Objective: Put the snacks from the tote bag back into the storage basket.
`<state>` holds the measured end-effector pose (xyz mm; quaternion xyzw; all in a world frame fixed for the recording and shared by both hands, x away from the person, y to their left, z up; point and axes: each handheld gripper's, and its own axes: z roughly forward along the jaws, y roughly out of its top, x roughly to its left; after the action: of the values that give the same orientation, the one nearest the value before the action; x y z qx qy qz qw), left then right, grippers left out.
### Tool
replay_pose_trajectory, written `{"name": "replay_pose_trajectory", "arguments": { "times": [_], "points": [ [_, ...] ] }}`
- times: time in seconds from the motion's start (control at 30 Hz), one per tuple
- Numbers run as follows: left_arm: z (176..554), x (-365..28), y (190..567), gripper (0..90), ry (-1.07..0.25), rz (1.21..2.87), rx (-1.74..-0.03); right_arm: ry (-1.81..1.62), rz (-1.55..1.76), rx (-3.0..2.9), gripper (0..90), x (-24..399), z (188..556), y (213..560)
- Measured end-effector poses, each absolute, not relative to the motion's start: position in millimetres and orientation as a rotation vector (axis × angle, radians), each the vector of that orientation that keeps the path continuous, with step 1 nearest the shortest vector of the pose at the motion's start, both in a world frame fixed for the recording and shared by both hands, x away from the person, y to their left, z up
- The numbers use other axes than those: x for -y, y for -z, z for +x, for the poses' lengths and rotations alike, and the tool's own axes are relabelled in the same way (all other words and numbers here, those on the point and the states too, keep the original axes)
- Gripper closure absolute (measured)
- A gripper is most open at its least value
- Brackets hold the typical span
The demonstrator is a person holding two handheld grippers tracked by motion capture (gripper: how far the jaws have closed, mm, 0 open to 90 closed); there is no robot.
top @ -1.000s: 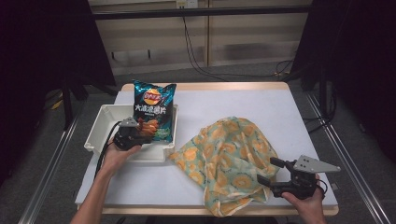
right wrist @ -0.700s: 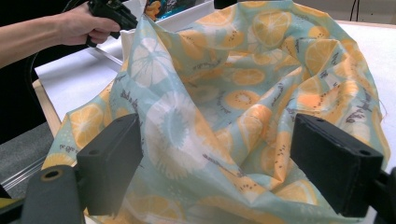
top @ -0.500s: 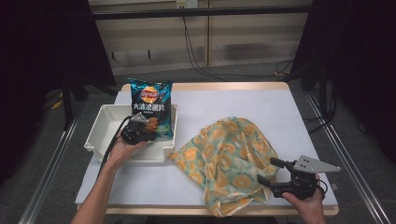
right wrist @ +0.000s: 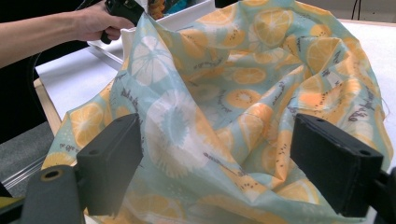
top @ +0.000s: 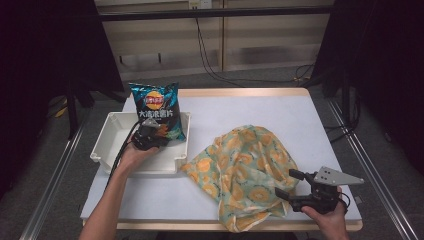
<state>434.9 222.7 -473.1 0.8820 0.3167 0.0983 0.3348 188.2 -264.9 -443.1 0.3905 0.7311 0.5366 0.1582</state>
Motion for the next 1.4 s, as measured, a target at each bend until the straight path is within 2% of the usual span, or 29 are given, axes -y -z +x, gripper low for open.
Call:
{"name": "replay_pose_trajectory", "arguments": {
  "times": [0.2, 0.3, 0.4, 0.5, 0.53, 0.67, 0.8, 1.07, 1.2, 1.4],
  "points": [
    [421, -226, 466, 82.8, -0.252, 2.230, -0.798, -1.536, 1.108, -2.087, 16.3, 266, 188, 443],
    [413, -228, 461, 78.3, -0.260, 2.197, -0.790, -1.532, 1.109, -2.087, 16.3, 266, 188, 443],
    [403, -232, 452, 67.7, -0.301, 2.145, -0.803, -1.530, 1.112, -2.085, 16.3, 267, 188, 443],
    [395, -239, 448, 64.9, -0.292, 2.068, -0.811, -1.529, 1.116, -2.076, 16.3, 268, 188, 442],
    [393, -240, 447, 60.5, -0.279, 2.044, -0.829, -1.528, 1.120, -2.069, 16.3, 268, 188, 442],
    [376, -245, 445, 52.2, -0.316, 1.969, -0.839, -1.521, 1.128, -2.064, 16.3, 270, 188, 443],
    [356, -248, 442, 38.7, -0.319, 1.932, -0.807, -1.522, 1.136, -2.048, 16.3, 272, 188, 442],
    [317, -251, 436, 23.2, -0.355, 1.872, -0.796, -1.520, 1.143, -2.052, 17.3, 275, 188, 443],
    [300, -252, 442, 20.5, -0.358, 1.873, -0.840, -1.527, 1.148, -2.030, 17.7, 280, 187, 443],
    [276, -259, 446, 21.9, -0.372, 1.850, -0.858, -1.524, 1.169, -1.999, 19.1, 285, 187, 441]
  ]
}}
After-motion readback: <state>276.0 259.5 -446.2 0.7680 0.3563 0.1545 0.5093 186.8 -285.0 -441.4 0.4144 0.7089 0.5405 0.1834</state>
